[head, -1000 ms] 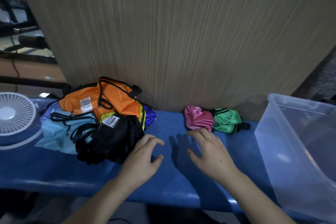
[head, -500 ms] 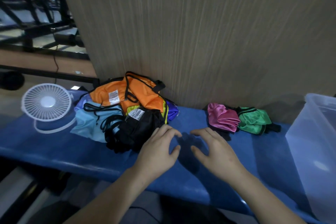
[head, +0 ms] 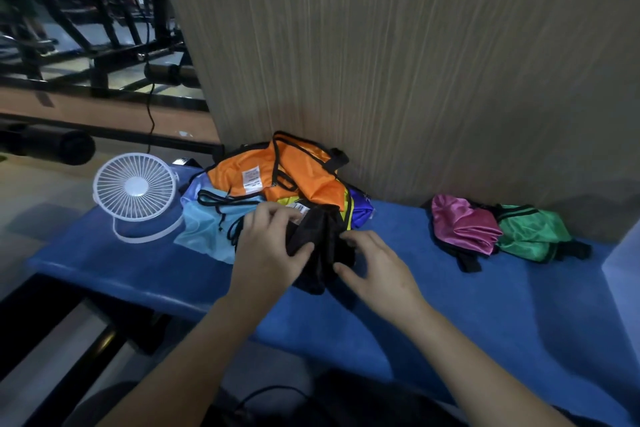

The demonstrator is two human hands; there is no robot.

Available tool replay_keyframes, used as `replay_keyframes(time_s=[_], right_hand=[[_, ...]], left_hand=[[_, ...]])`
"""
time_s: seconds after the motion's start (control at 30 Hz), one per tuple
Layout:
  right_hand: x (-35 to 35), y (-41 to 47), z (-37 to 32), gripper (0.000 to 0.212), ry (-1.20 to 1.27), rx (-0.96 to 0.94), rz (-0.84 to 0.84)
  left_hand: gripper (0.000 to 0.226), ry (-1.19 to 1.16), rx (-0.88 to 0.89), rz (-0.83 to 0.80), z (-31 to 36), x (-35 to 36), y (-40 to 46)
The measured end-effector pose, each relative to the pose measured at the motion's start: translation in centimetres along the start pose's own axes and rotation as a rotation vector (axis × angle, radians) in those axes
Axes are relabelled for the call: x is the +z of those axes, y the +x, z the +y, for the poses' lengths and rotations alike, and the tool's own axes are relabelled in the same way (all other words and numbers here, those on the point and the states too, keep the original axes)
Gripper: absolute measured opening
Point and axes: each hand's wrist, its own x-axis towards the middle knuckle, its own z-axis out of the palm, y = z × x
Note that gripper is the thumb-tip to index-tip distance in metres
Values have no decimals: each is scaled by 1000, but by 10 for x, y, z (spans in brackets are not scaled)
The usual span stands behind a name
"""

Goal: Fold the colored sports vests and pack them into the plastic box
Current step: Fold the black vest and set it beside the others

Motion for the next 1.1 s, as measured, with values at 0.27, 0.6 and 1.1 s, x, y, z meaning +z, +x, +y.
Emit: replay_keyframes(time_s=[0.27, 0.6, 1.1], right_hand=[[23, 8, -16, 33, 148, 111, 27], [-10, -7, -10, 12, 487, 143, 248], [-120, -74, 58, 22, 583, 250, 554]], left_hand=[[18, -152, -93, -149, -1, 3, -5], [7, -277, 8, -79, 35, -9, -6], [11, -434, 63, -114, 92, 22, 0]])
